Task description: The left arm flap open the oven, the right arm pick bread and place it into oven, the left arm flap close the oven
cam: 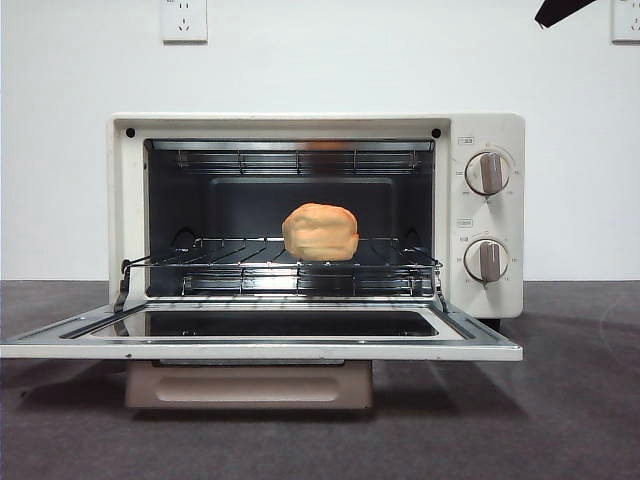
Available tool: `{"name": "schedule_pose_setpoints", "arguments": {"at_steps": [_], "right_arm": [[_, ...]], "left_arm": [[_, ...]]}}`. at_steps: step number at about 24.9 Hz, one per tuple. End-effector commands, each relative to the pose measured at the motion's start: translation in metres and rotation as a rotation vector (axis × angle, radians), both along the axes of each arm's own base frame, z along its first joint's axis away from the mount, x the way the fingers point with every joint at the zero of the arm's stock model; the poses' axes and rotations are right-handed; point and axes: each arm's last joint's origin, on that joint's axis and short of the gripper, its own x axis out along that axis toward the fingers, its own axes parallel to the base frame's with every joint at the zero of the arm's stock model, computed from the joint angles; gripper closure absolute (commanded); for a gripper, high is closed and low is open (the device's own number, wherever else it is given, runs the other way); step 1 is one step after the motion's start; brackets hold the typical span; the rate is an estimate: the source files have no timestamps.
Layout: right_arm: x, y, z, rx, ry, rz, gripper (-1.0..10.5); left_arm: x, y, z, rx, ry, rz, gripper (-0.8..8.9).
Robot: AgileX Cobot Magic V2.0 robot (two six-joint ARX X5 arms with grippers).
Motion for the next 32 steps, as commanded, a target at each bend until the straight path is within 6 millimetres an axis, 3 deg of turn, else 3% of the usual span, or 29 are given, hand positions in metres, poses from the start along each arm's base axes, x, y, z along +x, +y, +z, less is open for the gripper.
{"name": "schedule_pose_setpoints", "arguments": {"at_steps": [1,6,14,23,32], "right_arm": [[0.0,0.002,0.001,0.007,-0.002,0.009,5.0],[0.0,0.002,0.001,0.007,-0.002,0.009,5.0],[0.0,0.002,0.001,0.008,-0.003,0.009,5.0],[0.0,0.002,0.001,0.009,-0.004,0.008,5.0],[0.0,0.002,0.001,0.007,-0.006,0.003,5.0]], "left_arm": [[0.012,-0.002,-0.012,-0.027,0.051,-0.014,7.99],[0.033,-0.005,-0.033,-0.045,0.105,-0.039,7.99],[0.048,-0.009,-0.057,-0.094,0.162,-0.096,7.99],[0.051,-0.012,-0.064,-0.162,0.188,-0.163,7.99],[0.056,-0.014,-0.057,-0.295,0.142,-0.217,7.99]]}}
